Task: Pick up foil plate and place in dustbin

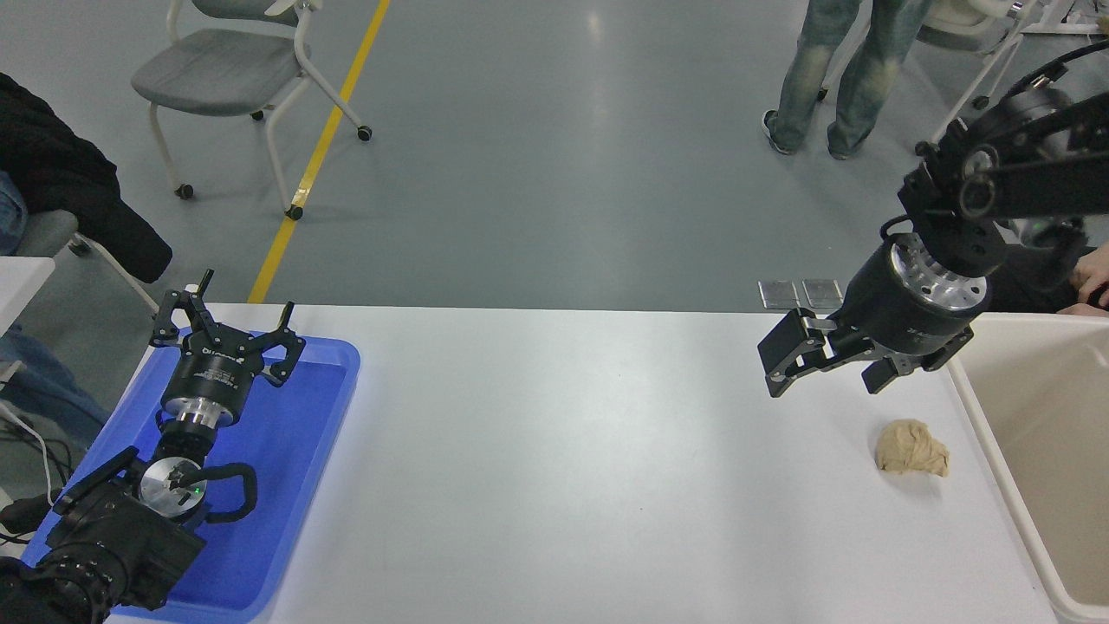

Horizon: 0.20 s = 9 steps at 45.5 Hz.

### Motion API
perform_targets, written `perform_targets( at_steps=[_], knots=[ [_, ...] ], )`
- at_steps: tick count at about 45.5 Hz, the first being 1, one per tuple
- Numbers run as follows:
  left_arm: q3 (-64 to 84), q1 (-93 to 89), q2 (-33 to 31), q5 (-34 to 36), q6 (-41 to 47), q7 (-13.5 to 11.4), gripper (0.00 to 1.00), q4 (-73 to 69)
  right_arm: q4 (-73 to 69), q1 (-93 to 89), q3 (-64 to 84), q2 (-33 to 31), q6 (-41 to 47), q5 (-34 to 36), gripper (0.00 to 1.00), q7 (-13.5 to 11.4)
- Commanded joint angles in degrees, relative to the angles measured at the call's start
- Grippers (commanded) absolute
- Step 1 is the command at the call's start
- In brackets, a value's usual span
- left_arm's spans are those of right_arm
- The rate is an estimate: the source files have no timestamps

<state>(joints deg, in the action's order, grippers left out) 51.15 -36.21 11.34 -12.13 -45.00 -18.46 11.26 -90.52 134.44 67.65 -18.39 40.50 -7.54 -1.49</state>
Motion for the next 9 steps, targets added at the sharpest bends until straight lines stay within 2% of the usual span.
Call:
perform_targets(
  at_steps=[1,9],
  knots=[
    [0.00,0.00,0.00,0.00,0.00,0.00,1.00,0.07,-3.09,6.10,1.78,0.55,2.04,1.47,1.00,0.00],
    [0.00,0.00,0.00,0.00,0.00,0.00,1.00,0.07,-3.17,6.54,1.96,0.72,2.04,2.96,1.00,0.00]
  ],
)
